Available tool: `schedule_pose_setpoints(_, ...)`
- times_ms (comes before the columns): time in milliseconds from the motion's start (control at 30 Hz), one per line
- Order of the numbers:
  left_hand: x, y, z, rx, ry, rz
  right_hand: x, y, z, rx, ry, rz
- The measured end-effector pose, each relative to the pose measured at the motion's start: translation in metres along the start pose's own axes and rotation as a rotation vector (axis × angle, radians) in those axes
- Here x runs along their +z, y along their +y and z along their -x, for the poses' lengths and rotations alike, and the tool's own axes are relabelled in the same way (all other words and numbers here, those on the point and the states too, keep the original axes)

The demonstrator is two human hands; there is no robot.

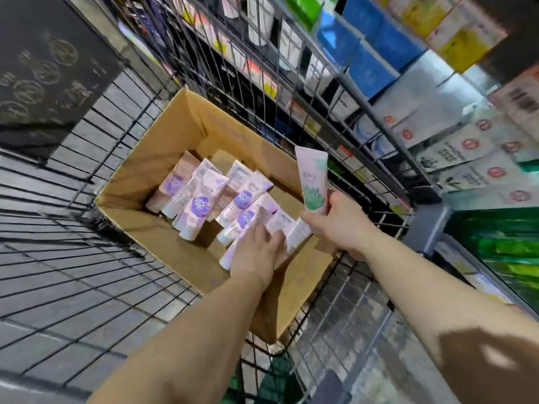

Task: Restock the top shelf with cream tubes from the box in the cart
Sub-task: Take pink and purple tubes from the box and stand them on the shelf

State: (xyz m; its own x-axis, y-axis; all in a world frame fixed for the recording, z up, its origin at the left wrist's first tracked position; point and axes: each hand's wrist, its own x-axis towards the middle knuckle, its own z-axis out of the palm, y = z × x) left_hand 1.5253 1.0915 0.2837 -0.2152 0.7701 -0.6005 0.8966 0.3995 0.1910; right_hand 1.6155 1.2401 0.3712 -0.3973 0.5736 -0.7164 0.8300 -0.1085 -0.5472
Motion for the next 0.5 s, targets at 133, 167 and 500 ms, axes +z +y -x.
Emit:
schedule_pose_setpoints(133,-0.011,-0.01,0.003,0.009,-0.062,0.024,0.001,0.0,0.001,-0.007,-0.032,-0.033)
schedule_pose_setpoints(167,-0.014,-0.009,0.003,-0.014,-0.056,0.073,0.001,0.0,0.001,0.004,-0.031,-0.048)
schedule_pose_setpoints(500,-0.017,-0.02,-0.001,-0.173,-0.088,0.212,0.002,0.001,0.003,0.031,0.001,-0.149)
